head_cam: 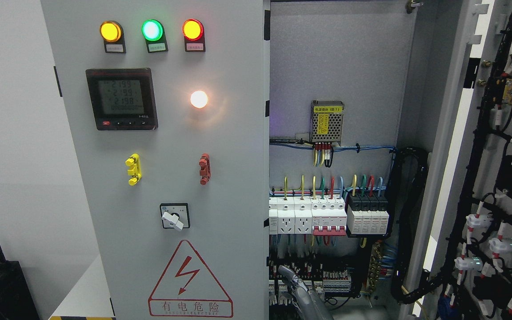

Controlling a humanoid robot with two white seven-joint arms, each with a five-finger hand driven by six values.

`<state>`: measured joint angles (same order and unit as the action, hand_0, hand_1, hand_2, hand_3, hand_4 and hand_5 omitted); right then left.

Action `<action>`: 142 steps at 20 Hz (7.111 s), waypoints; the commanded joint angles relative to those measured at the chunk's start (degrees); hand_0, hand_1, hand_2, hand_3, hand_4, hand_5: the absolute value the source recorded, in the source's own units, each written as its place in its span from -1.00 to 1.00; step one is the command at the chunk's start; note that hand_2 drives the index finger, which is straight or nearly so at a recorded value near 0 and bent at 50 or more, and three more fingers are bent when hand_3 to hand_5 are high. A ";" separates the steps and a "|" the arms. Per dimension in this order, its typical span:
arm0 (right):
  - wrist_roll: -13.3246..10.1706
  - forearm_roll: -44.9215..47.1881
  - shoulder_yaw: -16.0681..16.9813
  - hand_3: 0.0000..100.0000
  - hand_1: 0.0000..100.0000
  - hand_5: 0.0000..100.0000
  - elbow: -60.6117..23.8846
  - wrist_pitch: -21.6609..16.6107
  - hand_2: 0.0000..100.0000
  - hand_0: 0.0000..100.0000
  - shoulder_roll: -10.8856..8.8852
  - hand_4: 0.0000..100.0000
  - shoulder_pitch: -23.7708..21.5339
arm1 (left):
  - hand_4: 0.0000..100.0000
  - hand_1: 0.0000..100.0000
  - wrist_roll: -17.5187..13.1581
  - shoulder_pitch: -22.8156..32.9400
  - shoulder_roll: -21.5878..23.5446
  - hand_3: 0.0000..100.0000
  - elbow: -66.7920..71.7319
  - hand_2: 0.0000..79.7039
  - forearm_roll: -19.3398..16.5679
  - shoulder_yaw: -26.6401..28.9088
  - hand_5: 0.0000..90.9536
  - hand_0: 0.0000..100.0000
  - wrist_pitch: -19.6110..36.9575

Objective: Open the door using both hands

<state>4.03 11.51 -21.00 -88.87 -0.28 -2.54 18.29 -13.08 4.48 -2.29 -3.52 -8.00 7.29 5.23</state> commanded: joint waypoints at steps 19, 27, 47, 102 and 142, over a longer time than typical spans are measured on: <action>-0.16 2.90 1.93 -1.00 -1.00 -1.00 6.52 2.92 -1.00 -1.00 1.05 -1.00 6.24 | -0.94 -1.00 -0.02 0.00 0.00 -1.00 0.00 -1.00 0.00 0.00 -1.00 -1.00 0.05; -0.16 2.99 1.49 -1.00 -1.00 -1.00 6.52 3.18 -1.00 -1.00 1.14 -1.00 6.94 | -0.94 -1.00 -0.02 0.00 0.00 -1.00 0.00 -1.00 0.00 0.00 -1.00 -1.00 0.05; -0.08 5.01 0.79 -1.00 -1.00 -1.00 6.61 4.15 -1.00 -1.00 1.14 -1.00 8.26 | -0.94 -1.00 -0.02 0.00 0.00 -1.00 0.00 -1.00 0.00 0.00 -1.00 -1.00 0.13; 3.09 12.75 -0.35 -1.00 -1.00 -1.00 11.79 5.29 -1.00 -1.00 0.26 -1.00 13.62 | -0.94 -1.00 -0.02 0.00 0.00 -1.00 0.00 -1.00 0.00 0.00 -1.00 -1.00 0.05; 10.20 16.44 -0.36 -1.00 -1.00 -1.00 10.91 6.87 -1.00 -1.00 -0.01 -1.00 13.88 | -0.94 -1.00 -0.02 0.00 0.00 -1.00 0.00 -1.00 0.00 0.00 -1.00 -1.00 0.05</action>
<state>13.51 26.99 -21.40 -77.90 6.50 -2.35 31.96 -13.09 4.49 -2.29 -3.52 -8.00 7.29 5.30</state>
